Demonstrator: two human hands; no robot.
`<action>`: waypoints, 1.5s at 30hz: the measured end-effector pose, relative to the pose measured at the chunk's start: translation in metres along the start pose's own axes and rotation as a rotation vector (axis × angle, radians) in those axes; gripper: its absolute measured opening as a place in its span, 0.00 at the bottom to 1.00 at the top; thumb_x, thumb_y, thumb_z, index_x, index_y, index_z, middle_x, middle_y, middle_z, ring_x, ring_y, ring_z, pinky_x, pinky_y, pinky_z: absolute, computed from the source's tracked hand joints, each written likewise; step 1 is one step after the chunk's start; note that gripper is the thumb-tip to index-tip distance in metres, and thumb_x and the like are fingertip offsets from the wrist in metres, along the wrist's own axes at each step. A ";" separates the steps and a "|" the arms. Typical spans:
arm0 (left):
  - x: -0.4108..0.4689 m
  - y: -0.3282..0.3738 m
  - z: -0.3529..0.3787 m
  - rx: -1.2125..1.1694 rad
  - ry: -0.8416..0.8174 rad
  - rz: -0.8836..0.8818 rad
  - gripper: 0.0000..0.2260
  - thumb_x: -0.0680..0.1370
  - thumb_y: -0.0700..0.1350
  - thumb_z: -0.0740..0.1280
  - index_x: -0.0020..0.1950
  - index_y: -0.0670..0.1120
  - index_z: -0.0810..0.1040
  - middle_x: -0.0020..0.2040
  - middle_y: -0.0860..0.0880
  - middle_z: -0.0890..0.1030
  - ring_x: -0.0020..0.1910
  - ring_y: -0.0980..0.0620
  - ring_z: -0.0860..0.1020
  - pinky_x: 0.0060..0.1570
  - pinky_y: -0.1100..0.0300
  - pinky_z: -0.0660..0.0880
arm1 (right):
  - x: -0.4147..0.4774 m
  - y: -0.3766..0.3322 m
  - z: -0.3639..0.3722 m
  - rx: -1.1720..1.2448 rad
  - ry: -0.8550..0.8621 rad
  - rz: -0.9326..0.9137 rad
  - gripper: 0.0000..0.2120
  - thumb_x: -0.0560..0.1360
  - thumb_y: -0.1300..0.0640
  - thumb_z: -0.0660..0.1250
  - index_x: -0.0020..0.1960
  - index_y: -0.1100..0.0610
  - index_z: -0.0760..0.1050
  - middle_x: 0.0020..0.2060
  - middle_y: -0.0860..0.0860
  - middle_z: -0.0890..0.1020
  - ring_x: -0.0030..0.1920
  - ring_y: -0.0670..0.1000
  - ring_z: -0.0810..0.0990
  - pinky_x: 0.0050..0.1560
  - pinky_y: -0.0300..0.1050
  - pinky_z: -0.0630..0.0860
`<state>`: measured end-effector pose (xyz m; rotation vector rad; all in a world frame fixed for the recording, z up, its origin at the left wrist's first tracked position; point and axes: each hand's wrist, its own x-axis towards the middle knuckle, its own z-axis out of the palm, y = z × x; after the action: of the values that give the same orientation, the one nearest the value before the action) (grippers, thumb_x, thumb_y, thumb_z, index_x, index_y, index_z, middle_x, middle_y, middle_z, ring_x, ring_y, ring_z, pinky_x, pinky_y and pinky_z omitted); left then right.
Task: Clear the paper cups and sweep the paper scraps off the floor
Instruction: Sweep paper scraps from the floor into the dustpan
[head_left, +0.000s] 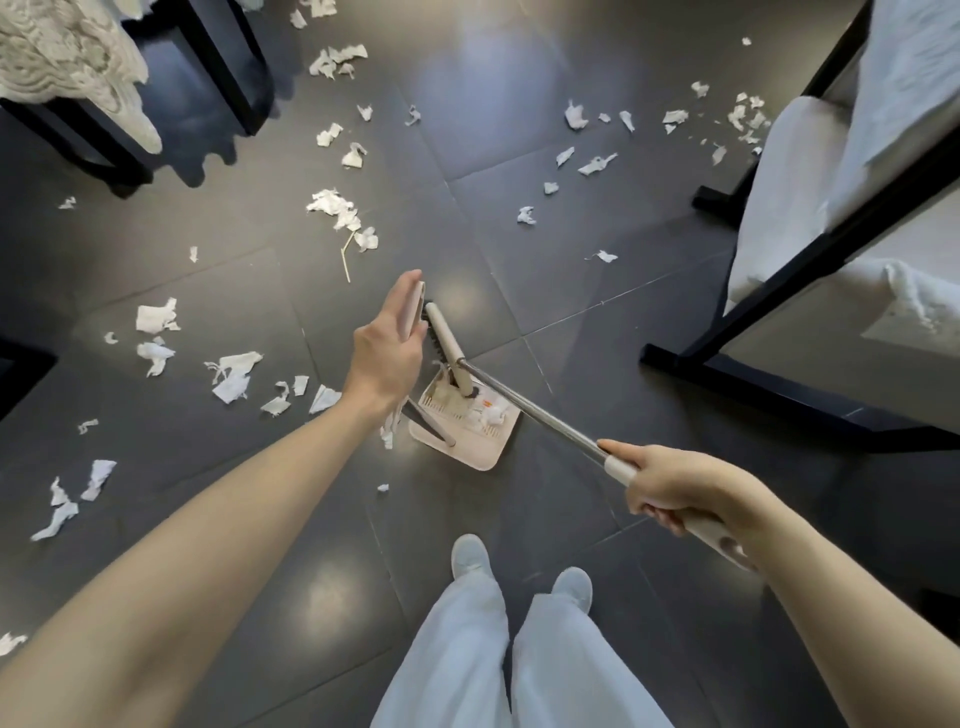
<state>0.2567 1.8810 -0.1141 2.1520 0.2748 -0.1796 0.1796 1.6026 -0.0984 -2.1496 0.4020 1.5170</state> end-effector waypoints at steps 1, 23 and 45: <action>0.001 0.000 -0.001 0.010 -0.011 0.013 0.23 0.80 0.38 0.62 0.74 0.54 0.66 0.65 0.53 0.77 0.61 0.57 0.74 0.54 0.75 0.63 | -0.006 0.002 -0.004 0.013 0.007 -0.001 0.40 0.70 0.67 0.59 0.76 0.36 0.55 0.30 0.53 0.75 0.23 0.49 0.69 0.26 0.39 0.70; 0.198 0.124 0.072 0.076 -0.035 0.177 0.25 0.79 0.36 0.64 0.74 0.53 0.66 0.65 0.53 0.76 0.61 0.56 0.75 0.56 0.75 0.63 | 0.088 0.025 -0.255 0.409 0.350 0.037 0.38 0.71 0.71 0.57 0.76 0.45 0.58 0.23 0.56 0.73 0.24 0.53 0.70 0.28 0.43 0.70; 0.369 0.203 0.144 0.076 -0.212 0.214 0.23 0.80 0.37 0.62 0.73 0.53 0.67 0.64 0.56 0.74 0.62 0.64 0.71 0.50 0.84 0.60 | 0.105 -0.031 -0.317 0.519 0.072 0.082 0.39 0.71 0.68 0.58 0.75 0.39 0.57 0.30 0.54 0.74 0.25 0.49 0.69 0.26 0.40 0.69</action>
<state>0.6628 1.6985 -0.1183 2.1983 -0.0862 -0.2964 0.4846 1.4627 -0.1030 -1.7935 0.8179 1.2093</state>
